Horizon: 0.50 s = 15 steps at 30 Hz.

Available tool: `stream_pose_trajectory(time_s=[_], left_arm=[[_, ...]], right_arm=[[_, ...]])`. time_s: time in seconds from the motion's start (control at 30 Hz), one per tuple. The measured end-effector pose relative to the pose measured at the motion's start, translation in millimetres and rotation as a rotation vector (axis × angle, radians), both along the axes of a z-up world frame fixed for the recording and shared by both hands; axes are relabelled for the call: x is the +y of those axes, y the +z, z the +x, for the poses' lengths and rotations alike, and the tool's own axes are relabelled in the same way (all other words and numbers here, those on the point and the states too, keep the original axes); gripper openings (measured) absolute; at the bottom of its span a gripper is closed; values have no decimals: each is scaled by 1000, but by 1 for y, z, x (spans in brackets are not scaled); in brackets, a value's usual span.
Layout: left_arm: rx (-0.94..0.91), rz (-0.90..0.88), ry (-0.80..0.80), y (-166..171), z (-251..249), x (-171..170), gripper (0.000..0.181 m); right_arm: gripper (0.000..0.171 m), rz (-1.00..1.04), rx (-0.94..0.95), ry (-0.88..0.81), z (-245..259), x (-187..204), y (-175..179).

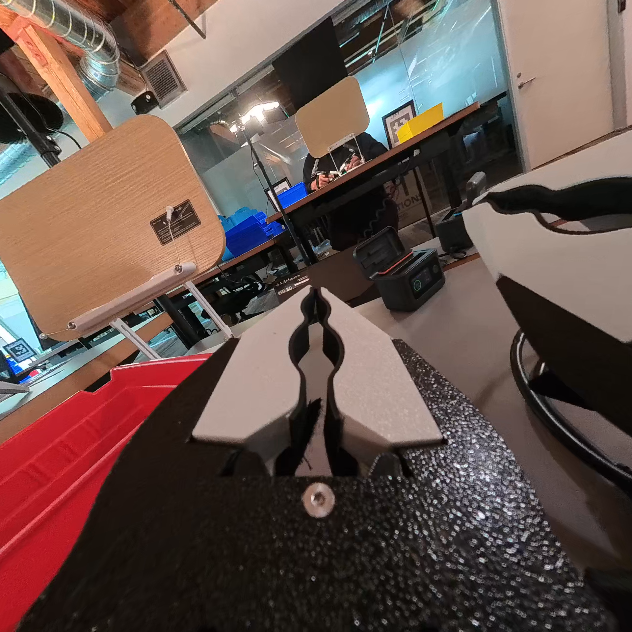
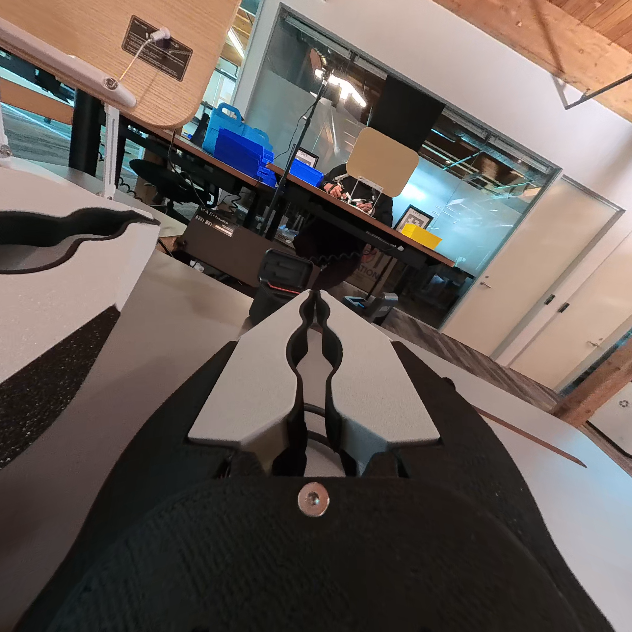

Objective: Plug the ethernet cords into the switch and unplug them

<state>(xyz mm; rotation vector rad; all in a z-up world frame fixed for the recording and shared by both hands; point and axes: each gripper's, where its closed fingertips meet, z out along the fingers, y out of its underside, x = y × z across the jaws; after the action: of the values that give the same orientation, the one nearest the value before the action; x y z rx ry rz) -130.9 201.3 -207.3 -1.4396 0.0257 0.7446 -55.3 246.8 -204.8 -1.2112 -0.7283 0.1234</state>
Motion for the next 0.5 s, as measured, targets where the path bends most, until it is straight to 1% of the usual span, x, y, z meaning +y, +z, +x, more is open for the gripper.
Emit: stream_pose_trajectory(time_s=[0.37, 0.5], left_arm=[[-4, -6, -10, -2, 3, 0, 0], [38, -56, -8, -7, 8, 5, 0]], right_arm=[[0, -3, -4, 15, 0, -2, -2], [0, -39, 23, 17, 3, 2, -3]])
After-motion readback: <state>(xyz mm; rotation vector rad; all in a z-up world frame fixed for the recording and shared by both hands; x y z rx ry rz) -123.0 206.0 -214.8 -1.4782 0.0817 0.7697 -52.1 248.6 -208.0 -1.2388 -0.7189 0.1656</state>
